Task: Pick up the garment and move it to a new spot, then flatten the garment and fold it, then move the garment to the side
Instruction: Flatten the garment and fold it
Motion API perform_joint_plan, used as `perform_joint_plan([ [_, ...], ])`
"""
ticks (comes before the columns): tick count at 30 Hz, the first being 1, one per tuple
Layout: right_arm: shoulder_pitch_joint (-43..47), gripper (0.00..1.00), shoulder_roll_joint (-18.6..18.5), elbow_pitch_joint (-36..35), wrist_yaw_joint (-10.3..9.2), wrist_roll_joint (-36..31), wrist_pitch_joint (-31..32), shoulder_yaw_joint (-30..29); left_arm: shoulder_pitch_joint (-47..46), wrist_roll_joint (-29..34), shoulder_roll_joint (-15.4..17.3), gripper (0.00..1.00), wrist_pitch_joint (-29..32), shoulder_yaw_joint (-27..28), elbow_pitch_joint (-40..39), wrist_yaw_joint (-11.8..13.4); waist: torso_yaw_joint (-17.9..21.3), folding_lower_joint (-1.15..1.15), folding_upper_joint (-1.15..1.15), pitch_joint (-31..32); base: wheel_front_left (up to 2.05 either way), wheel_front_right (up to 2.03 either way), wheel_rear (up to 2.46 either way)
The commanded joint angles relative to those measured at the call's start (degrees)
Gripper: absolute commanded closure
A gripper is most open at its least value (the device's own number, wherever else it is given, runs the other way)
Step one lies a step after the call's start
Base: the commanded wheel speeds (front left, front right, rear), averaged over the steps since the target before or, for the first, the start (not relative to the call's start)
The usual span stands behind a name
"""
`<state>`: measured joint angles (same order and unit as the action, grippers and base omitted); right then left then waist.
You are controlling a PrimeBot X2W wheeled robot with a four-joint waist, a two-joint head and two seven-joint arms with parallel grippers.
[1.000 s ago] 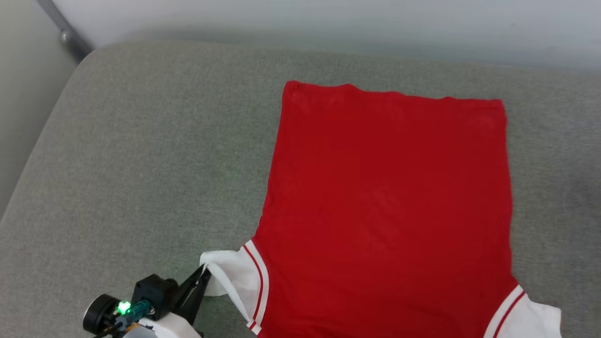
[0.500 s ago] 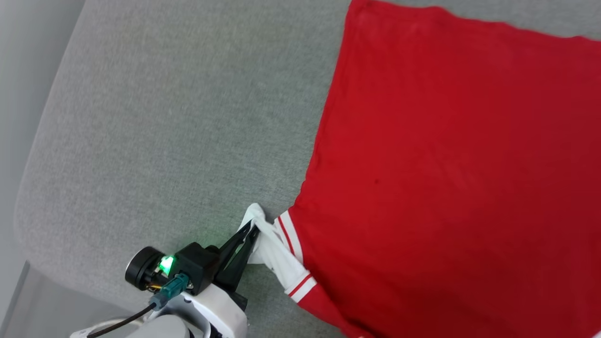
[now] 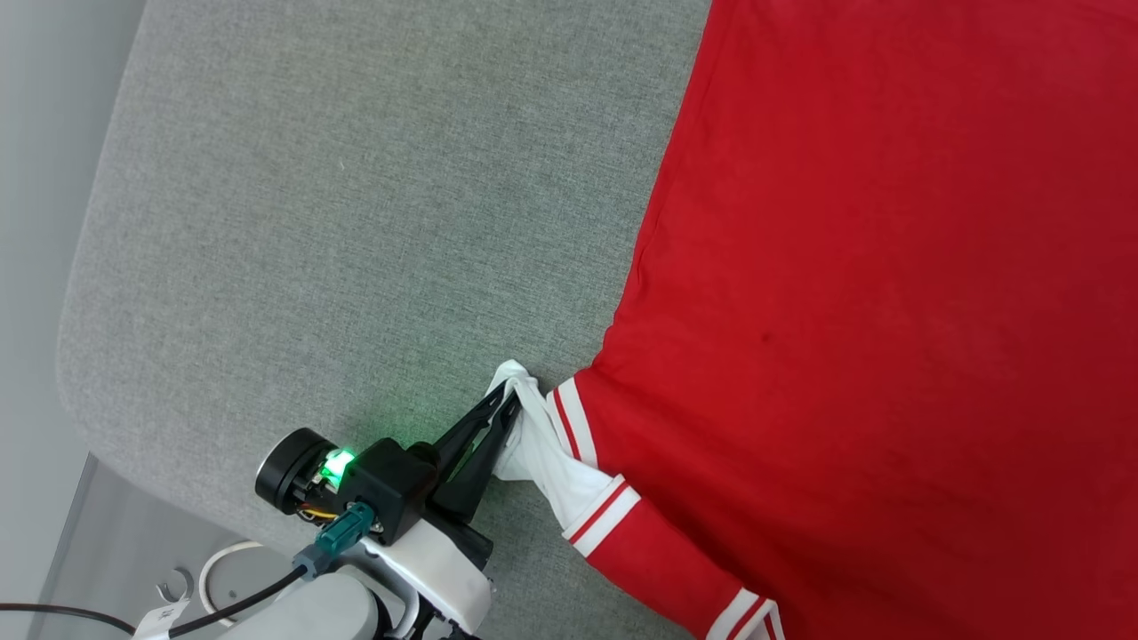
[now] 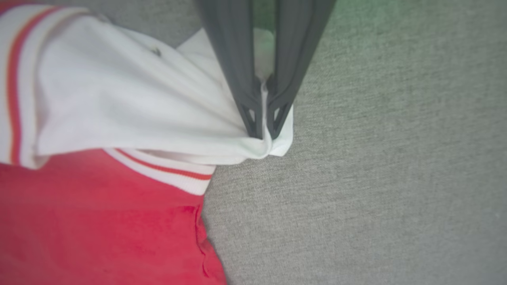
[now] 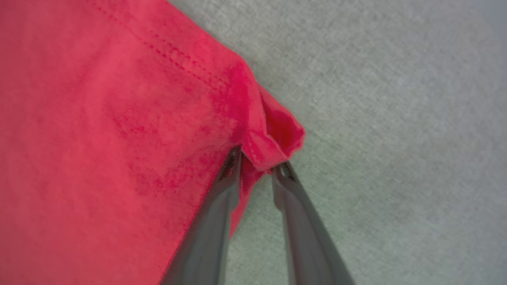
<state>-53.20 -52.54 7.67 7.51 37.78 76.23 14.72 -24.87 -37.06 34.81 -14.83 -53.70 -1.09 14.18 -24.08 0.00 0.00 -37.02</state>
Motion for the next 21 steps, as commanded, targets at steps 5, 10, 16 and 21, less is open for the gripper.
perform_joint_plan([
  [5, 2.1, 1.00, 2.0, -0.1, -0.04, 0.4, -3.8, 0.5, 1.2, -0.8, 0.3, 1.00, 0.8, 0.1, 1.9, 0.9, 1.6, 0.00, 0.00, 3.6, 0.00, 0.00, 0.00],
  [10, 2.4, 1.00, 1.6, -1.4, -0.04, 2.0, -8.1, 1.2, 2.8, -1.5, 1.7, 1.00, 0.6, 0.5, 1.6, 1.6, 4.3, 0.00, 0.00, 8.7, 0.00, 0.00, 0.00],
  [16, 6.6, 1.00, -2.3, -6.4, -0.04, 5.7, -12.9, 5.3, 5.8, -3.1, 4.1, 1.00, 1.0, 1.5, 0.7, 3.4, 9.0, 0.00, 0.00, 14.3, 0.00, 0.00, 0.00],
  [21, 13.2, 1.00, -7.5, -11.5, -0.04, 9.4, -16.4, 7.1, 8.6, -4.4, 6.6, 1.00, 1.2, 2.2, -0.4, 4.6, 13.2, 0.00, 0.00, 18.1, 0.00, 0.00, 0.00],
])
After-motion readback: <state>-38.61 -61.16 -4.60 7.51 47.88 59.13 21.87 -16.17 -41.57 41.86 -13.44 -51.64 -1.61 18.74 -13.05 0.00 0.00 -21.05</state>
